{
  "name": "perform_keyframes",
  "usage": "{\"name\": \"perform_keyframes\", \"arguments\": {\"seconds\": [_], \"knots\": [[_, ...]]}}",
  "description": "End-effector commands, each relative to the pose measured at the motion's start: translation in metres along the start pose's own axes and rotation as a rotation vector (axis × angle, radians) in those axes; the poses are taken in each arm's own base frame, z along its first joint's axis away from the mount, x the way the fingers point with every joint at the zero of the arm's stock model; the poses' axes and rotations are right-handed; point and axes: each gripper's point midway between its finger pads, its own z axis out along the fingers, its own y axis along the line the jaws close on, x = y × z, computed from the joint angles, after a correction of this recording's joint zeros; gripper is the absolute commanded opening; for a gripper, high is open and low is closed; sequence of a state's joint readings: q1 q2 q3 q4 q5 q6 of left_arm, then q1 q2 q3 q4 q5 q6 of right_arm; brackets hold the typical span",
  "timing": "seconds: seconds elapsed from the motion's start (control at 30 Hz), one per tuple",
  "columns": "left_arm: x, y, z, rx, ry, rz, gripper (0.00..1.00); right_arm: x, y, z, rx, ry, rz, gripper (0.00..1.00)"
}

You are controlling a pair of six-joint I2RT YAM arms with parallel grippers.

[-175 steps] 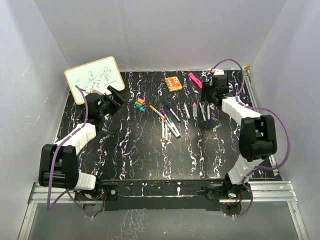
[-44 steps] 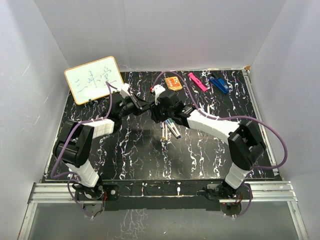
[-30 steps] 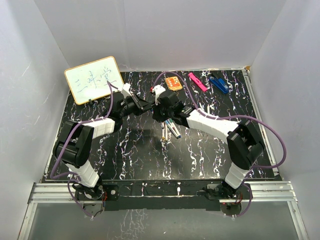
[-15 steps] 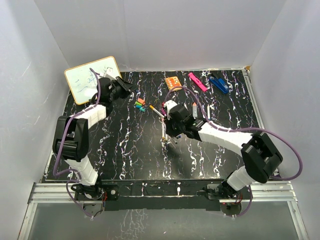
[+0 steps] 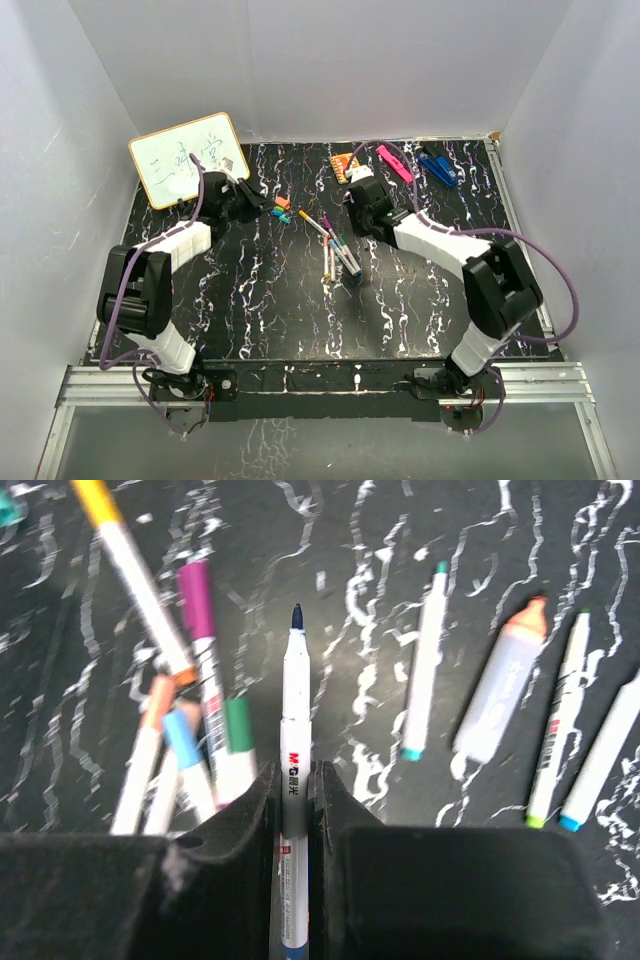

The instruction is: Open the pen caps

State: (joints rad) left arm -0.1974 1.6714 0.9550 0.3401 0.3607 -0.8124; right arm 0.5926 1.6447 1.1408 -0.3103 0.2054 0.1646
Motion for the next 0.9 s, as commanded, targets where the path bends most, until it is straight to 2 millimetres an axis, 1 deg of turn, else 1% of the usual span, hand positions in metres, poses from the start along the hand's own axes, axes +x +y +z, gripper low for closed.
{"name": "perform_keyframes", "arguments": {"seconds": [0.0,0.03,0.07,0.2,0.27,0.57,0.87], "knots": [[0.002,0.003,-0.026,-0.050,-0.007,0.056,0.00,-0.033,-0.026,0.022,0.073,-0.063,-0.002,0.00],[0.004,0.006,-0.028,-0.061,-0.001,0.058,0.00,-0.026,-0.030,0.035,0.081,-0.036,-0.004,0.00],[0.006,0.010,-0.029,-0.073,0.002,0.060,0.00,-0.023,-0.034,0.044,0.094,-0.020,-0.005,0.00],[0.015,0.027,-0.031,-0.121,0.028,0.059,0.00,-0.014,-0.047,0.067,0.124,0.008,-0.010,0.00],[0.017,0.034,-0.030,-0.136,0.038,0.055,0.00,-0.011,-0.053,0.076,0.129,0.011,-0.006,0.00],[0.026,0.058,-0.021,-0.178,0.077,0.034,0.00,-0.011,-0.067,0.097,0.124,0.014,0.005,0.00],[0.028,0.075,-0.003,-0.209,0.101,0.019,0.00,-0.014,-0.064,0.112,0.094,0.020,-0.001,0.00]]}}
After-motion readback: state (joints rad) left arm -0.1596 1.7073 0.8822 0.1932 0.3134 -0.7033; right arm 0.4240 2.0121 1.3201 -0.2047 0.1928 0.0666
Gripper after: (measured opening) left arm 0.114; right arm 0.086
